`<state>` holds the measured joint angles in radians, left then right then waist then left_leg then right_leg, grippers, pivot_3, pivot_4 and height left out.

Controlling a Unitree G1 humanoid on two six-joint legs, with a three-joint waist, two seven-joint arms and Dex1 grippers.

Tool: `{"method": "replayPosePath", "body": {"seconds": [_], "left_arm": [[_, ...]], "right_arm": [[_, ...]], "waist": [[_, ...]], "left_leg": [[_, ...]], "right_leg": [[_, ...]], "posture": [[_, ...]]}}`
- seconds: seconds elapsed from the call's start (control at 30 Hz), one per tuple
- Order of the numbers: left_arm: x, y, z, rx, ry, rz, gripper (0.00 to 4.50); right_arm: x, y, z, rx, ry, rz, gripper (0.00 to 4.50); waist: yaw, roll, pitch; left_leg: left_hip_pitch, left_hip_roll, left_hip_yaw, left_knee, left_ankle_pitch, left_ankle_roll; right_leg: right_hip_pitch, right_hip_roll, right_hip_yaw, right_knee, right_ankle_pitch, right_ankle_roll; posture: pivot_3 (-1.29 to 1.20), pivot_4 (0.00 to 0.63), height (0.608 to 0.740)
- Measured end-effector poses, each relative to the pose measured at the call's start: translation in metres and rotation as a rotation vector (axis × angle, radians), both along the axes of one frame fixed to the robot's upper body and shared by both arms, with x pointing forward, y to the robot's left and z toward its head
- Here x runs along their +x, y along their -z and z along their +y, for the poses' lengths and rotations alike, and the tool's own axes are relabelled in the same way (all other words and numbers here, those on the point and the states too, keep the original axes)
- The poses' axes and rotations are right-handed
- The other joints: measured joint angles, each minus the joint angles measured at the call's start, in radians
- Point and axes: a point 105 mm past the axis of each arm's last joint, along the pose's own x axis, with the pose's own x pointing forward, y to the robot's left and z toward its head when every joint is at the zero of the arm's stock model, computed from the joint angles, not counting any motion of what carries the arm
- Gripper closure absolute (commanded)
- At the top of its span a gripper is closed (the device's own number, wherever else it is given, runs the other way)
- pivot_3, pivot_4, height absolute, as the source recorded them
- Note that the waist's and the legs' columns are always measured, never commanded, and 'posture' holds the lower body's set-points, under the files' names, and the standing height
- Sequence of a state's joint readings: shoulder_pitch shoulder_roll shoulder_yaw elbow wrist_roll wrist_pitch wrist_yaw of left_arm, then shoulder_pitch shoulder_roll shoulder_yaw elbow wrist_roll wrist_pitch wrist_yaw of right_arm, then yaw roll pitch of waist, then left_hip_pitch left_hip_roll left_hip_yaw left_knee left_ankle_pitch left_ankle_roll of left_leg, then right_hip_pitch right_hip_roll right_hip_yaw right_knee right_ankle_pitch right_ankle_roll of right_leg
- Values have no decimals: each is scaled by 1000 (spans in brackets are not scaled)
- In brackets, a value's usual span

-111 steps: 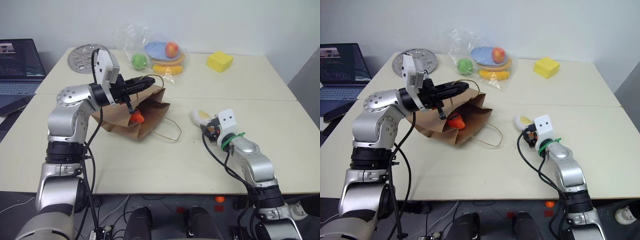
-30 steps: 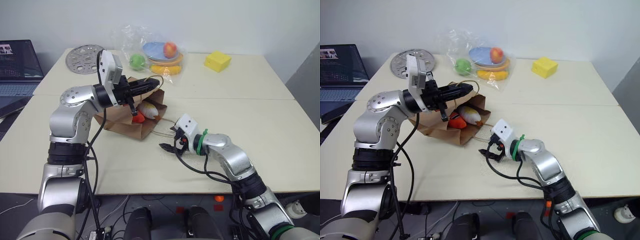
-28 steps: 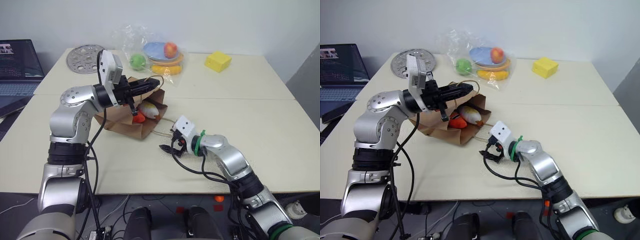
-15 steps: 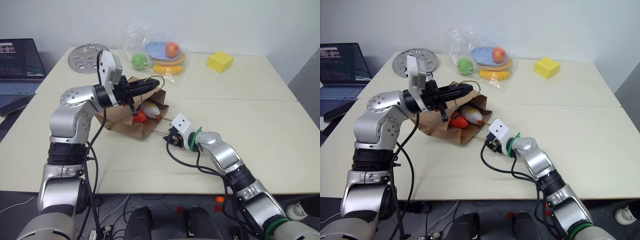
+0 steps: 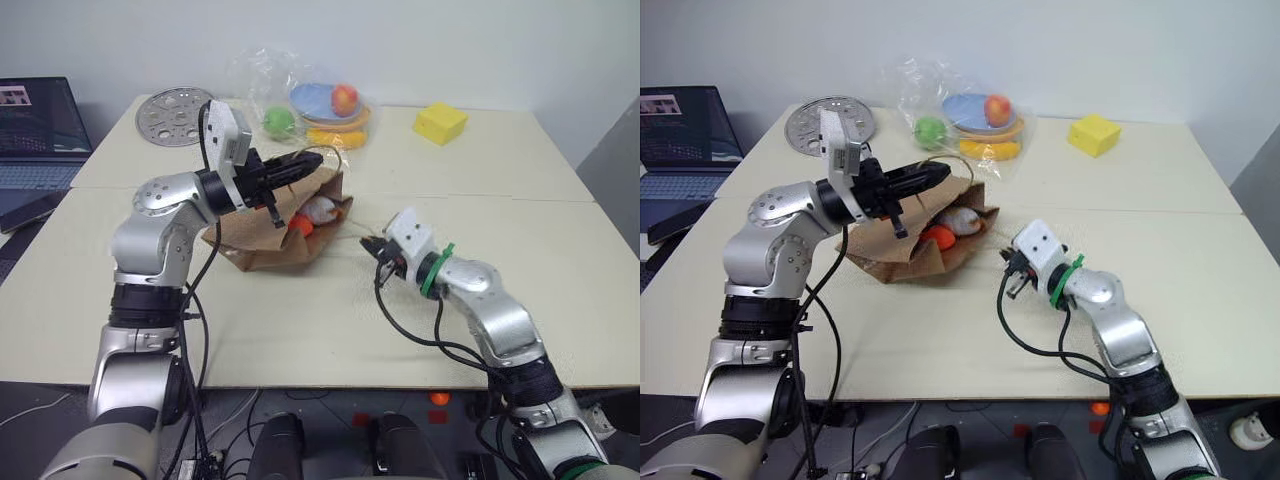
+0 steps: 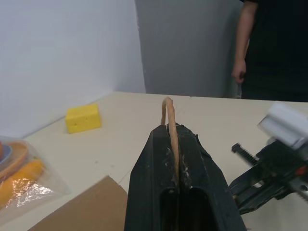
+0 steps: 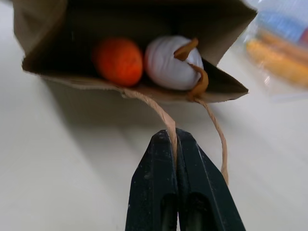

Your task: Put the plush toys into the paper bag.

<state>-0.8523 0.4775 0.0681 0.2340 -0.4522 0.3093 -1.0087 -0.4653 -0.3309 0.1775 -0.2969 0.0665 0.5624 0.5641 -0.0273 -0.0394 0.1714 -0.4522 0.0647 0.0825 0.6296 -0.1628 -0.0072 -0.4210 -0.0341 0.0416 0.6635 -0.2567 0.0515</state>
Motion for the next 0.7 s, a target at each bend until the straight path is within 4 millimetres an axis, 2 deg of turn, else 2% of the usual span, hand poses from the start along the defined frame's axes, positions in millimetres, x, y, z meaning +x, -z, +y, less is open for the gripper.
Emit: {"method": "replayPosePath", "body": {"seconds": [0.1, 0.23, 0.4, 0.53, 0.7], "left_arm": [[12, -15, -5, -35, -11, -35, 4500], [25, -26, -18, -94, -10, -54, 4500], [34, -39, -34, -170, 9, -65, 4500], [34, -53, -46, -205, 38, -101, 4500], [36, -50, -44, -210, 54, -84, 4500]], "right_arm": [[-4, -39, -1, 18, 13, -143, 4465], [-11, -70, 2, 3, 28, -283, 4465], [-18, -92, -1, -45, 73, -428, 4465], [-23, -121, 1, -39, 106, -596, 4465], [-30, -133, 8, -41, 76, -674, 4465]], "waist": [[0, 0, 0], [1, 0, 0], [3, 0, 0], [0, -1, 0], [-3, -1, 0]], "left_leg": [[0, 0, 1, 1, 0, 0], [0, -1, 1, 0, 0, 0], [-2, -1, 1, -1, 0, 0], [-2, -1, 1, -1, 0, 0], [-2, 0, 0, -1, 0, 0]], "right_leg": [[0, -1, 1, -1, 1, 1], [0, -1, 1, -1, 1, 1], [-1, -1, 0, -2, 1, 2], [-1, 0, 0, -2, 1, 2], [-1, 0, 0, -1, 1, 2]], "posture": [[0, 150, 740], [0, 150, 740], [0, 150, 740], [0, 150, 740], [0, 150, 740]]}}
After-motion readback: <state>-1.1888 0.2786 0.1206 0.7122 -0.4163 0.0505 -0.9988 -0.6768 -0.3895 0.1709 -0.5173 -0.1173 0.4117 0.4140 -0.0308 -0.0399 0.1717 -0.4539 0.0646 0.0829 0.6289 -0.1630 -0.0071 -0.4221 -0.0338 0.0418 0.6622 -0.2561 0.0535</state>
